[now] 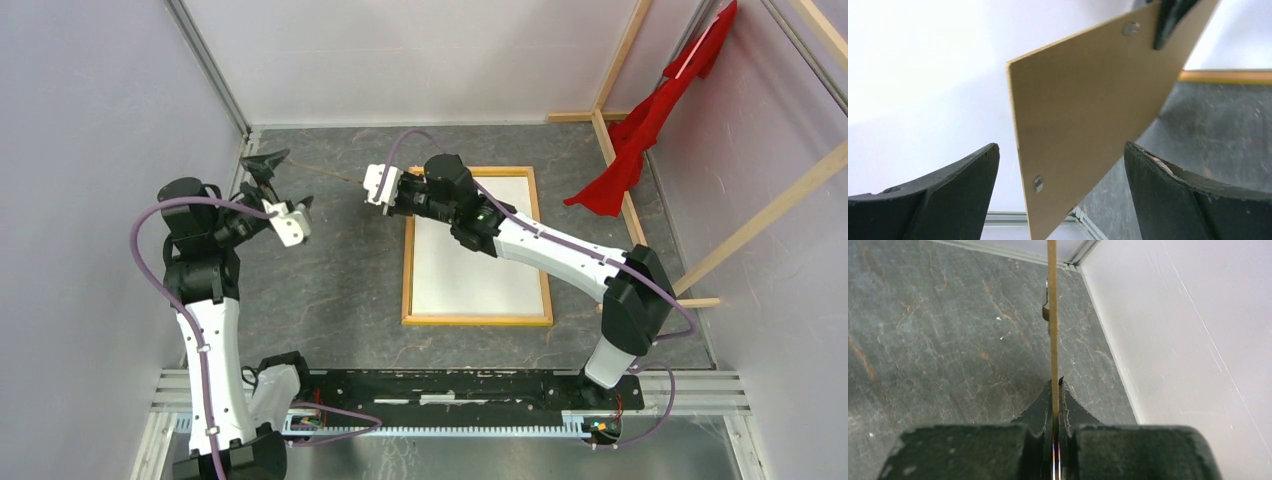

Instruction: Put the photo into the frame

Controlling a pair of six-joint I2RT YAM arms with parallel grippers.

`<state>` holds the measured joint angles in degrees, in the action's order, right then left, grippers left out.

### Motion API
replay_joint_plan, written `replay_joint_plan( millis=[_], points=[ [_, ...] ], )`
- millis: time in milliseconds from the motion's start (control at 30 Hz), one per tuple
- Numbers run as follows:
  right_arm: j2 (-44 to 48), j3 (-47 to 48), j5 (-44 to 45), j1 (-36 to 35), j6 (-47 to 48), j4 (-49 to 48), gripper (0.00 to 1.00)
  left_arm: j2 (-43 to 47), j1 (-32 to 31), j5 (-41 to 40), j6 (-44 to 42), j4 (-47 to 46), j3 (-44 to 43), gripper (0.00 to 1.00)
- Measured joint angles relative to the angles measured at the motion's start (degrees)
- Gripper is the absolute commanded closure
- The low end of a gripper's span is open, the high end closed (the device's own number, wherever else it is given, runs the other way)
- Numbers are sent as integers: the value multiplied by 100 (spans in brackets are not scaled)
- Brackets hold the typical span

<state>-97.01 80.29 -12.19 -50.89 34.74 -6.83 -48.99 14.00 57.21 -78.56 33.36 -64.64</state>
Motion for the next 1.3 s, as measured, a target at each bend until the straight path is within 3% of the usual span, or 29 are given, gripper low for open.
replay_joint_plan(
  millis=[133,367,567,700,900,1100,1300],
  points=[
    [-15,240,264,35,-553,4,100,-201,0,-129,1567,-1285,-122,0],
    [-11,433,247,389,-1847,-282,100,-654,0,-898,4004,-2761,-800,0],
    [46,293,-247,1191,-3683,-1023,100,-935,0,-1864,5405,-3235,-1388,0],
    [31,623,-599,1801,-5058,-960,100,-1294,0,-2275,5742,-2968,-1722,0],
    [35,726,-1228,2492,-6857,-1049,100,-1537,0,-2527,5814,-2352,-1558,1],
    [334,-374,-2055,3185,-8579,-1528,100,-1556,-11,-2496,5807,-1862,-911,6],
    [881,-1631,-2573,3840,-9346,-1475,100,-1617,-186,-2459,5746,-1554,-280,8]
  ],
)
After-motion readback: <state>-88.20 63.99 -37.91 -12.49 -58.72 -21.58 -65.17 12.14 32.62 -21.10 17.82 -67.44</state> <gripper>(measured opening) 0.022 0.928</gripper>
